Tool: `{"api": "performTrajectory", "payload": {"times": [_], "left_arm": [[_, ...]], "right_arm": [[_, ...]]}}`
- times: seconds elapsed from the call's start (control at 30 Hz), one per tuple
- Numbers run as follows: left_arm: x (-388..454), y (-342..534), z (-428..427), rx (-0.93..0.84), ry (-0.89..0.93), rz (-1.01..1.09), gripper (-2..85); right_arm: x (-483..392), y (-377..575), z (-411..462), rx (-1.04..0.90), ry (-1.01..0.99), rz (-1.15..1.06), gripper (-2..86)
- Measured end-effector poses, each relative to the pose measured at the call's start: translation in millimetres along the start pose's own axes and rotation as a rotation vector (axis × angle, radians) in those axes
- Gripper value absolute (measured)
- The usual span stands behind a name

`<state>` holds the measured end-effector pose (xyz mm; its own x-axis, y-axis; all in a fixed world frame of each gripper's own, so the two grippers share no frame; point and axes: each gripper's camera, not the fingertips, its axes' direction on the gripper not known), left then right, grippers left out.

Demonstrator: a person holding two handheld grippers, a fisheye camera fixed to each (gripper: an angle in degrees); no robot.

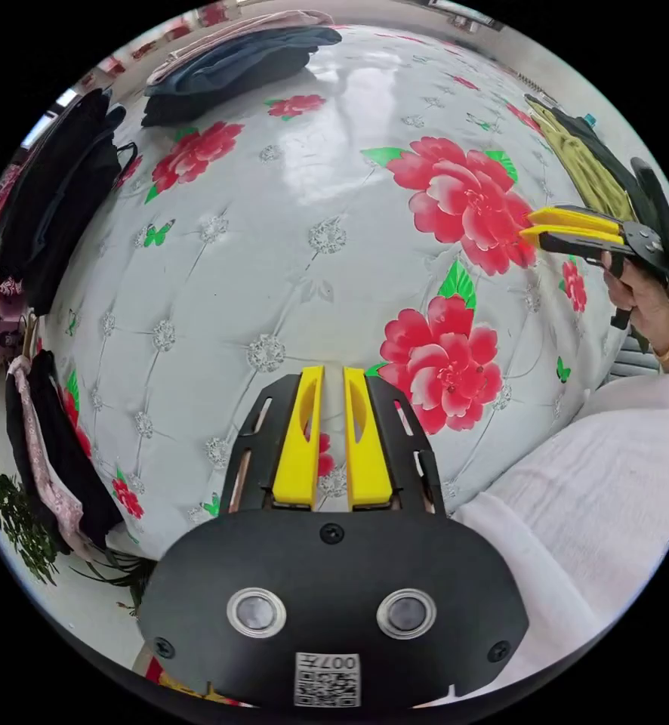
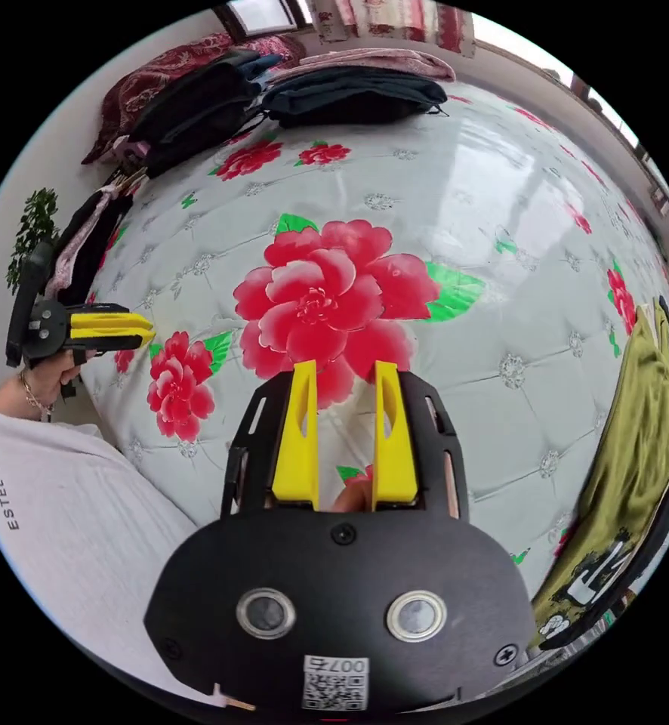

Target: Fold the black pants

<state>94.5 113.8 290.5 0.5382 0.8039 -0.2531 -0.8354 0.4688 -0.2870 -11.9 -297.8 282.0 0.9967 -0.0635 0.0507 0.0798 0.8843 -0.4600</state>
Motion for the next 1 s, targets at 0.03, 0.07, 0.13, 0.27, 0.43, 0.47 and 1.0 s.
{"api": "performTrajectory", "payload": {"times": [0.03, 0.07, 0.13, 0.27, 0.43, 0.47, 1.0], "left_arm": [[4.2, -2.0, -0.4, -0.001, -0.009, 0.019, 4.9], [6.5, -2.8, -1.0, 0.005, -0.014, 0.029, 4.7], [9.3, -3.5, -2.0, 0.017, -0.024, 0.043, 4.4], [18.4, -6.4, -4.2, 0.031, -0.070, 0.063, 3.8], [12.4, -12.1, -8.3, 0.028, -0.045, 0.047, 4.0], [8.4, -13.7, -9.5, 0.025, -0.027, 0.041, 4.2], [-29.1, -24.3, -27.6, -0.025, 0.050, -0.021, 5.1]], "right_arm": [[11.8, 5.9, -6.4, 0.027, 0.017, 0.040, 11.2], [39.6, 22.3, -21.0, 0.092, 0.072, 0.132, 11.3], [89.5, 56.3, -42.2, 0.164, 0.195, 0.302, 11.5], [201.2, 149.3, -81.8, 0.136, 0.399, 0.673, 11.8], [272.8, 253.9, -150.8, 0.210, 0.600, 1.040, 12.0], [284.2, 275.9, -167.9, 0.235, 0.663, 1.104, 12.0], [319.1, 324.4, -203.7, 0.077, 0.708, 0.992, 1.5]]}}
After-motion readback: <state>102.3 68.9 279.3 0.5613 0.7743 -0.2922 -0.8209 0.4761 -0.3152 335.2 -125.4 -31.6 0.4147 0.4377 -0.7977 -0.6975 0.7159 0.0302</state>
